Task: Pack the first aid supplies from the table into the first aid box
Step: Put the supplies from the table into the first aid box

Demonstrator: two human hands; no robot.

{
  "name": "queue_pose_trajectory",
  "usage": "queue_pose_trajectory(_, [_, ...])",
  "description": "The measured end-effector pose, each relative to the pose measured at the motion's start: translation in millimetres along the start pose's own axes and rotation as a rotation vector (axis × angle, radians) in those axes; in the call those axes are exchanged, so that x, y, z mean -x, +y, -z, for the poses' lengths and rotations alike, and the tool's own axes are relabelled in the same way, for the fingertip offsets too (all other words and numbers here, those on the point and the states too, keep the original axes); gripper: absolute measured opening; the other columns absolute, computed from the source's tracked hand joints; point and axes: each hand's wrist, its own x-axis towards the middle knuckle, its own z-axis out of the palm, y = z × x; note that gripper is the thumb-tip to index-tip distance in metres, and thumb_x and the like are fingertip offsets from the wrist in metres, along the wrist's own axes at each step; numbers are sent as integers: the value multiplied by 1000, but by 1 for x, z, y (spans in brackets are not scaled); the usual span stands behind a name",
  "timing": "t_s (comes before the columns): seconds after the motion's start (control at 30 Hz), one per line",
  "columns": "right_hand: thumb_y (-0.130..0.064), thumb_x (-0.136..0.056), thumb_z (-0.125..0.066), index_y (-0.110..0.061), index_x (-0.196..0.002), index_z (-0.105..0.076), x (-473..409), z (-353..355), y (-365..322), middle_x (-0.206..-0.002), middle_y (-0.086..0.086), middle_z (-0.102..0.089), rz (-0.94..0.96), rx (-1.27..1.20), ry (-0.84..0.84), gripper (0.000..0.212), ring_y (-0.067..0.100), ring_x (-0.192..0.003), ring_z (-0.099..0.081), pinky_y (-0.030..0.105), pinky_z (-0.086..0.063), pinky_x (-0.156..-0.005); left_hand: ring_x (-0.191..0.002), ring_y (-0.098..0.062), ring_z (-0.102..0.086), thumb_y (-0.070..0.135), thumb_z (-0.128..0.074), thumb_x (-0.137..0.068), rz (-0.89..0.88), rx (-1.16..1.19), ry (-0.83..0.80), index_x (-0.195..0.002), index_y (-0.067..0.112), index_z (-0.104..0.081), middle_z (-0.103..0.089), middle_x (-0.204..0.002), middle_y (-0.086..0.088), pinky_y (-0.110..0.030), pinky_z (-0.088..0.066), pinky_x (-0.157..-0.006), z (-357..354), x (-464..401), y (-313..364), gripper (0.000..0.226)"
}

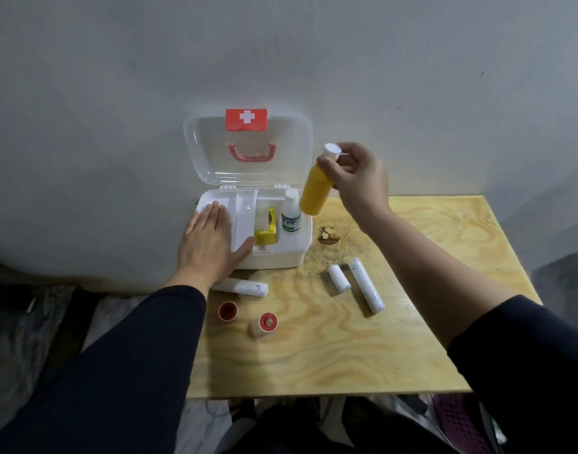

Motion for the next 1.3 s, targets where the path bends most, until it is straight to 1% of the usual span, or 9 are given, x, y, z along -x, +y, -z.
queue_pose_trajectory(0.17, [-24, -79, -75, -12, -105, -66, 22, -33, 11, -97, 7, -72, 24, 150, -83, 30, 14, -85, -65, 28, -54, -80, -148, -22, -8, 73, -8, -81, 3, 3, -5, -149, 4, -11, -13, -160, -12, -38, -4, -120, 0, -1, -1, 97])
queue_pose_trajectory(0.27, [-22, -79, -73, -13, -100, -68, 32, -48, 27, -93, 6, -72, 36, 250, -138, 24, 18, -84, -66, 33, -54, -78, -148, -20, -1, 75, -3, -81, -1, 7, -20, -151, 6, -6, -6, -161, -9, -36, 1, -120, -1, -1, -2, 98])
queue_pose_trajectory(0.37, [-17, -81, -70, -9, -101, -67, 37, -58, 40, -93, 7, -72, 48, 336, -168, 21, 20, -88, -66, 30, -52, -76, -148, -20, 0, 73, -4, -82, -4, 6, -18, -151, 6, -4, -3, -161, -9, -36, 2, -120, -2, -1, -3, 95])
queue_pose_trajectory(0.57, [-11, -82, -64, -7, -105, -65, 35, -67, 49, -97, 13, -71, 32, 470, -194, 23, 27, -89, -65, 44, -55, -80, -148, -21, -1, 73, 0, -80, -8, -9, -5, -150, 6, -6, -5, -160, -10, -36, 2, -120, -3, -2, -3, 97])
queue_pose_trajectory(0.67, [-15, -81, -71, -6, -111, -64, 35, -64, 46, -104, 11, -71, 16, 415, -195, 32, 23, -95, -65, 32, -54, -84, -148, -21, -1, 75, 6, -77, -7, -13, -4, -150, 6, -6, -5, -160, -10, -36, 2, -120, -4, -2, -3, 101])
queue_pose_trajectory(0.8, [-18, -84, -68, -7, -109, -67, 26, -39, 40, -100, 9, -73, 35, 306, -30, 26, 17, -93, -66, 19, -46, -78, -148, -20, -1, 74, 6, -78, -10, -28, -9, -150, 6, -6, -5, -160, -9, -36, 3, -120, -5, -3, -4, 100])
queue_pose_trajectory(0.97, [-14, -90, -60, -7, -113, -66, 9, 31, 71, -113, 12, -71, -77, 483, 155, 25, 24, -105, -64, 28, -46, -91, -148, -19, -4, 71, -6, -83, -8, 8, 5, -150, 4, -9, -7, -160, -10, -36, 1, -120, -8, -3, -5, 95])
queue_pose_trajectory(1.2, [-21, -93, -52, -17, -119, -62, 21, 108, 139, -120, 13, -62, -425, 730, 303, 28, 31, -115, -54, 29, -38, -74, -148, -21, -7, 73, 0, -78, -4, -2, 22, -150, 4, -12, -10, -160, -11, -36, -1, -120, -10, -5, -5, 101])
queue_pose_trajectory(1.3, [-27, -95, -47, -20, -113, -66, 32, 111, 153, -114, 14, -65, -491, 718, 286, 27, 34, -106, -58, 29, -40, -73, -148, -21, -7, 72, 2, -81, -5, -18, 22, -150, 4, -12, -10, -160, -11, -37, -1, -120, -11, -6, -5, 98])
